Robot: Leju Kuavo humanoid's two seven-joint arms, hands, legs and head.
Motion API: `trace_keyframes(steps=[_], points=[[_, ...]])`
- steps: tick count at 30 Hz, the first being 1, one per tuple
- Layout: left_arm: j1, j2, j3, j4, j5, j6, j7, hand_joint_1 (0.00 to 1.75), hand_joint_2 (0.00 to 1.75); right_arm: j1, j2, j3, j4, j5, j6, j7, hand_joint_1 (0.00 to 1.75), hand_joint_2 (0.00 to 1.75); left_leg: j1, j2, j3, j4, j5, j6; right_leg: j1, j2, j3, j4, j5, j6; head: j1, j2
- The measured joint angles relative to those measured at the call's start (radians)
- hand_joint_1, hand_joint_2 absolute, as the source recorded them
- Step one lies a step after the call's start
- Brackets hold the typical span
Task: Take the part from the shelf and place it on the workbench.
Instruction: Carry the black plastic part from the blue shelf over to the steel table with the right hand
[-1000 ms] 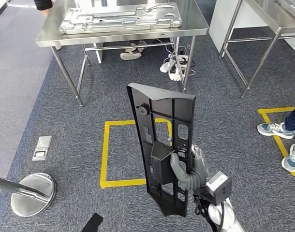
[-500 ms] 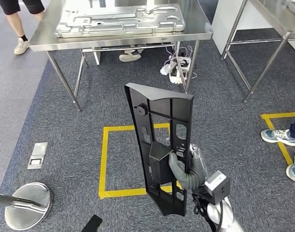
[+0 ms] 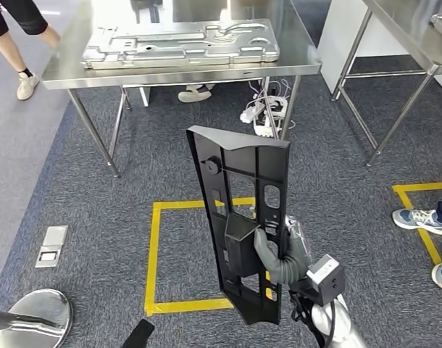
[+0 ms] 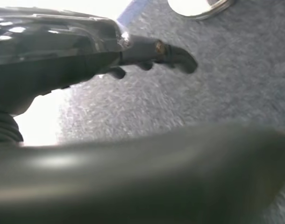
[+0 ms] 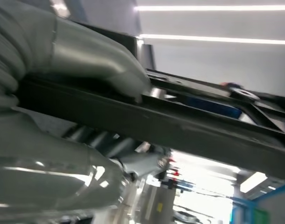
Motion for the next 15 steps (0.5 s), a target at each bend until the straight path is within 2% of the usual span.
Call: trace_keyframes(steps=[2, 3, 5, 6, 7, 8, 10, 11, 12, 14, 15], points=[[-0.003, 0.000, 0.000, 0.000, 0.000, 0.001, -0.001, 0.00, 1.75, -0.003, 0.001, 0.000, 0.000, 0.000, 0.000, 0.000, 1.75, 1.75, 0.003, 0.001, -0.013, 0.037, -0.018, -0.010, -0.005, -0.001, 0.009, -0.005, -0.003, -0.009, -0.001, 0.000], [-0.004, 0.000, 0.000, 0.000, 0.000, 0.001, -0.002, 0.00, 1.75, -0.004, 0.002, 0.000, -0.001, 0.000, 0.000, -0.001, 1.75, 1.75, 0.006, 0.001, -0.036, 0.080, -0.039, -0.016, -0.008, -0.002, 0.013, -0.008, -0.005, -0.013, -0.001, 0.000], [-0.004, 0.000, 0.000, 0.000, 0.000, 0.001, -0.002, 0.00, 1.75, -0.004, 0.002, 0.000, 0.000, 0.000, 0.000, -0.001, 1.75, 1.75, 0.014, 0.001, -0.109, 0.201, -0.091, -0.030, -0.009, -0.003, 0.015, -0.008, -0.010, -0.017, -0.002, 0.000], [-0.003, 0.000, 0.000, 0.000, 0.000, 0.001, -0.002, 0.00, 1.75, -0.002, 0.002, 0.000, 0.000, 0.000, 0.000, -0.001, 1.75, 1.75, 0.018, 0.001, -0.141, 0.247, -0.104, -0.035, -0.009, -0.003, 0.017, -0.008, -0.013, -0.017, -0.002, 0.000], [-0.001, 0.000, 0.000, 0.000, 0.000, 0.001, -0.002, 0.00, 1.75, -0.001, 0.002, 0.000, 0.000, 0.000, 0.000, -0.001, 1.75, 1.75, 0.021, 0.001, -0.161, 0.265, -0.099, -0.038, -0.009, -0.003, 0.020, -0.008, -0.016, -0.016, -0.002, 0.000], [0.000, 0.000, 0.000, 0.000, 0.000, 0.001, -0.002, 0.00, 1.75, -0.001, 0.002, 0.000, 0.000, 0.000, 0.000, -0.001, 1.75, 1.75, 0.024, 0.002, -0.163, 0.245, -0.072, -0.039, -0.009, -0.003, 0.024, -0.008, -0.019, -0.014, -0.002, 0.000], [0.000, 0.000, 0.000, 0.000, 0.000, 0.001, -0.002, 0.00, 1.75, -0.001, 0.002, 0.000, 0.000, 0.000, 0.000, -0.001, 1.75, 1.75, 0.026, 0.002, -0.127, 0.131, 0.014, -0.040, -0.011, -0.003, 0.037, -0.008, -0.026, -0.007, -0.002, 0.000], [-0.001, 0.000, 0.000, 0.000, 0.000, 0.002, -0.002, 0.00, 1.75, -0.002, 0.002, 0.000, 0.000, 0.000, 0.000, -0.001, 1.75, 1.75, 0.024, 0.003, -0.111, 0.077, 0.036, -0.037, -0.012, -0.003, 0.042, -0.009, -0.028, -0.003, -0.002, 0.000], [-0.001, 0.000, 0.000, 0.000, 0.000, 0.002, -0.002, 0.00, 1.75, -0.003, 0.003, -0.001, 0.000, 0.000, 0.000, -0.001, 1.75, 1.75, 0.021, 0.004, -0.101, 0.042, 0.048, -0.033, -0.012, -0.003, 0.044, -0.009, -0.031, 0.003, -0.002, 0.000], [0.001, 0.000, 0.000, 0.000, 0.000, 0.002, -0.002, 0.00, 1.75, -0.004, 0.003, -0.001, 0.000, 0.000, 0.000, -0.001, 1.75, 1.75, 0.013, 0.005, -0.102, 0.026, 0.044, -0.022, -0.011, -0.003, 0.048, -0.011, -0.034, 0.017, -0.002, 0.000], [0.001, 0.000, 0.000, 0.000, 0.000, 0.002, -0.002, 0.00, 1.75, -0.004, 0.003, 0.000, -0.001, 0.000, 0.000, -0.001, 1.75, 1.75, 0.012, 0.004, -0.099, 0.024, 0.054, -0.014, -0.012, -0.003, 0.050, -0.014, -0.036, 0.025, -0.002, 0.000]])
